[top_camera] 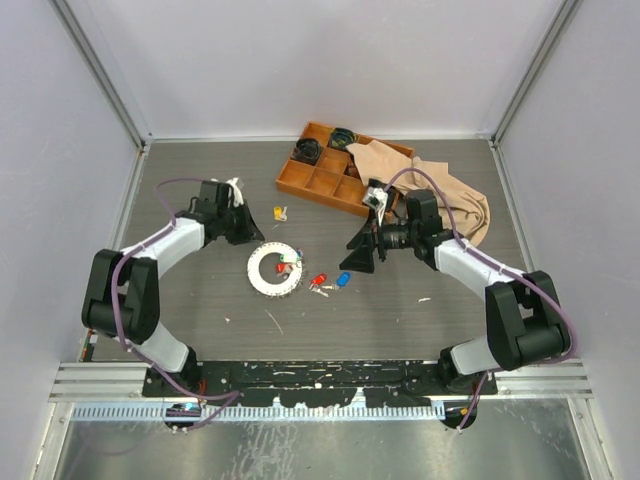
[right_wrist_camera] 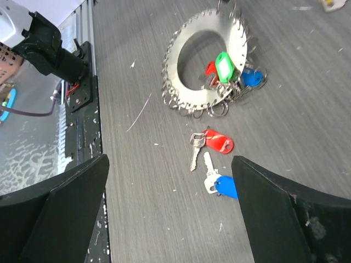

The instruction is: Remove the keys from the keyring

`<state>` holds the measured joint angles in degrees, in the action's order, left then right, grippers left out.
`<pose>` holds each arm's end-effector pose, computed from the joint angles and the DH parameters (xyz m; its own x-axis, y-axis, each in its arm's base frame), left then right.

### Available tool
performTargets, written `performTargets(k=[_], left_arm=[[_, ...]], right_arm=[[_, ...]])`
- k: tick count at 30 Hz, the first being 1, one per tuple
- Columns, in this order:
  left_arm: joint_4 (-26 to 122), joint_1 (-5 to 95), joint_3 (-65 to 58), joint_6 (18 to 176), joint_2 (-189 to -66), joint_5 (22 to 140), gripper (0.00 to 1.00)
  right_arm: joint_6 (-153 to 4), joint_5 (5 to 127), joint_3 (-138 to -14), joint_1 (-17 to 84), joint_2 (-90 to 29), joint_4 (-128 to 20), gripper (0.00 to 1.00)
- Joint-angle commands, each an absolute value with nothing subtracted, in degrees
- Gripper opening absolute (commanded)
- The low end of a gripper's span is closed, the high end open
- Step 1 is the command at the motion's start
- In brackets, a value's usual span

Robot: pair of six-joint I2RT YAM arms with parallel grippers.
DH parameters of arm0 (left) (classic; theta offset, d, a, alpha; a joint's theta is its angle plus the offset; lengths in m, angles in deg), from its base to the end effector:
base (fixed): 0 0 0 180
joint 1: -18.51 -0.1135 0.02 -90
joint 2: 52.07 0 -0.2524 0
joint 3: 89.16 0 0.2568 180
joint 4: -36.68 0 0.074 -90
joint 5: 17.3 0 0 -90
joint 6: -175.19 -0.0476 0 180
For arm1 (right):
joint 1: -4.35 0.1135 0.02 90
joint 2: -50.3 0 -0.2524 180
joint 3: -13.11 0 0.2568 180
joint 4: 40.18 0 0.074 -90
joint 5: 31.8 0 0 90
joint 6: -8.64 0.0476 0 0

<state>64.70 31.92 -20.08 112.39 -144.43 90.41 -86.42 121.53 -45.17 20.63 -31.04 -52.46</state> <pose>0.3283 -0.0931 0.1711 -0.8608 -0.2424 -0.4476 0.0140 0.8677 -0.4970 0.2723 0.1238 0.2073 -0.4803 -0.1815 -0.8581 -0.8713 0.2113 0.4429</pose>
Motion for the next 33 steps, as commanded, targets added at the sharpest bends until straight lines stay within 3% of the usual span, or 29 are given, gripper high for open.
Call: performTargets(k=[1, 11, 16, 23, 33], left_arm=[[61.3, 33.3, -20.4, 111.0, -139.4, 90.5, 0.0], [57.3, 39.5, -24.3, 108.3, -129.9, 87.9, 0.0], [55.0, 40.7, -27.4, 107.3, -123.5, 86.8, 0.0], [52.7, 42.1, -29.8, 106.5, -117.8, 87.0, 0.0], [52.7, 46.1, -28.4, 104.9, -119.4, 86.5, 0.0]], right_arm=[[-78.0, 122.4, -42.0, 22.7, -32.9, -40.4, 1.0], [-66.9, 113.4, -45.0, 28.6, -41.9, -25.0, 0.96], [-74.4, 112.3, -51.3, 30.0, -48.1, -30.6, 0.8], [-75.7, 113.0, -53.6, 32.1, -49.8, -30.4, 0.81], [-75.1, 111.2, -55.0, 34.0, -53.1, -25.6, 0.82]])
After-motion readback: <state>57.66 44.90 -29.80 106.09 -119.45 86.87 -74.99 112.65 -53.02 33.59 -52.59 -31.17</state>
